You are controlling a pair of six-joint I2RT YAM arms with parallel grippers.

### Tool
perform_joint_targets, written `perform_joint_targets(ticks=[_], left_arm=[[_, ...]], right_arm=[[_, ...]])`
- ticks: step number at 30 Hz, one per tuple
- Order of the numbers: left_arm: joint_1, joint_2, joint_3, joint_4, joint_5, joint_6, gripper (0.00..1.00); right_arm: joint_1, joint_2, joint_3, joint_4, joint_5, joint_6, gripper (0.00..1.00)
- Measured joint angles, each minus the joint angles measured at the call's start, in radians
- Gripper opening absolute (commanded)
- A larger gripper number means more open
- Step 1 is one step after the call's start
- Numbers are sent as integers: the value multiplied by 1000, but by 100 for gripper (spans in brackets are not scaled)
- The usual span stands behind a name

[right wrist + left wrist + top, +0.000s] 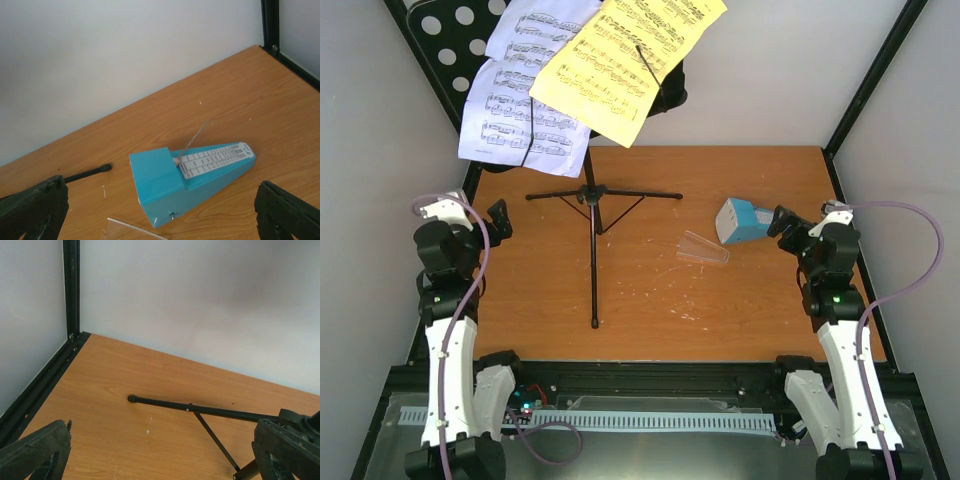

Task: Pack up the instrument practice props

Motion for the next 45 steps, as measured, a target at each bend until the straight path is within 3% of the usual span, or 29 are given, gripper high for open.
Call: perform_joint_targets(ticks=[17,20,24,28,31,37,45], left_arm=[[0,50,0,-14,21,-6,99],[0,66,0,-19,38,-6,99],[0,80,0,-22,72,-5,100],[0,80,0,-21,132,3,99],[0,80,0,-21,179,6,100],[0,81,0,-20,220,7,99],[0,93,0,-20,238,9,96]], right_arm=[[-5,34,-73,29,-66,97,100],[-49,102,-81,38,-97,113,100],[-116,311,-64,53,-167,128,99],[-132,478,-11,50,-243,110,91],[-132,592,92,40,-322,76,95],[-119,695,246,-1,-393,-18,100],[-7,801,354,-62,-320,-134,100]])
